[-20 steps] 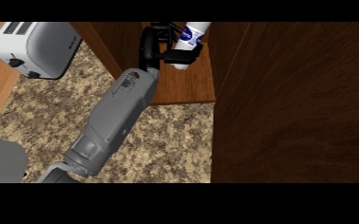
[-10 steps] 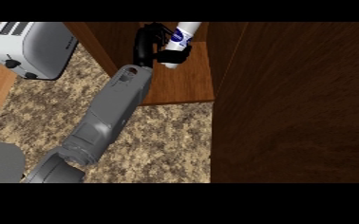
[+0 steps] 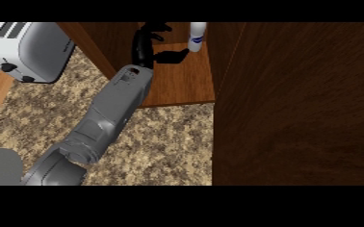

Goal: Pick up the bottled water, place it into the cabinet and close the cabinet

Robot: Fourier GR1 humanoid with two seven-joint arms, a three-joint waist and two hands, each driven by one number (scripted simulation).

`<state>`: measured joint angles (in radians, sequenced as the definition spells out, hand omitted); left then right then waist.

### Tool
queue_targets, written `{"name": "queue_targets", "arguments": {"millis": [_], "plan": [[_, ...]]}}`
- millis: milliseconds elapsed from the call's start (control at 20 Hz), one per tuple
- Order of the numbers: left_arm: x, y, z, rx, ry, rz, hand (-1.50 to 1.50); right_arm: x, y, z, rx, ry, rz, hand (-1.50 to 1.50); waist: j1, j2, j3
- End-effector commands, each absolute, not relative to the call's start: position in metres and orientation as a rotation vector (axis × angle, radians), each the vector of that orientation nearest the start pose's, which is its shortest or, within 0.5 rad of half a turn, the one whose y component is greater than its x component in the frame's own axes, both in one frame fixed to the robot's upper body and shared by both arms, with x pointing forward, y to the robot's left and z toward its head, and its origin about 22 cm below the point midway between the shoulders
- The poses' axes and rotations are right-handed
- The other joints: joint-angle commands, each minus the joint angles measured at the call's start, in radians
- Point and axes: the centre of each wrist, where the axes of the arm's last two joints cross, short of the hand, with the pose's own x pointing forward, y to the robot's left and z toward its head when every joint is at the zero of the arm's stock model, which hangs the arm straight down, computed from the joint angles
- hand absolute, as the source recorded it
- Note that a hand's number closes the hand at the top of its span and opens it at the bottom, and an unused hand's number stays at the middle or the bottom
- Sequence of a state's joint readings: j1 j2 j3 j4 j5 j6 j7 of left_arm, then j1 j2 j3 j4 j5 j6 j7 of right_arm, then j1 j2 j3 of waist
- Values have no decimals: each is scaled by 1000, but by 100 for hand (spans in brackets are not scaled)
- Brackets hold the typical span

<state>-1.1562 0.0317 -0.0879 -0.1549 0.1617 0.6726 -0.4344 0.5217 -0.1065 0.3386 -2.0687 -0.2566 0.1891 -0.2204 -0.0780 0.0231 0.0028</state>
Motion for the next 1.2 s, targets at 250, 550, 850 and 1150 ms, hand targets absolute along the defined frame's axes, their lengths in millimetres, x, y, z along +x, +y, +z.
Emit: {"name": "queue_targets", "arguments": {"millis": [250,550,850,1150], "plan": [[439,142,35,628,-1659,-109,-150,114,-201,35,492,-1783,2,-150,-8,11,-4],[435,156,23,577,-1674,-111,-150,119,-206,29,491,-1774,-16,-150,15,6,-4],[437,157,30,398,-1825,-45,-150,121,-214,31,463,-1810,-11,-150,29,-1,-4],[437,136,39,142,-1914,35,-150,112,-211,49,434,-1792,6,-150,51,-14,-4]]}}
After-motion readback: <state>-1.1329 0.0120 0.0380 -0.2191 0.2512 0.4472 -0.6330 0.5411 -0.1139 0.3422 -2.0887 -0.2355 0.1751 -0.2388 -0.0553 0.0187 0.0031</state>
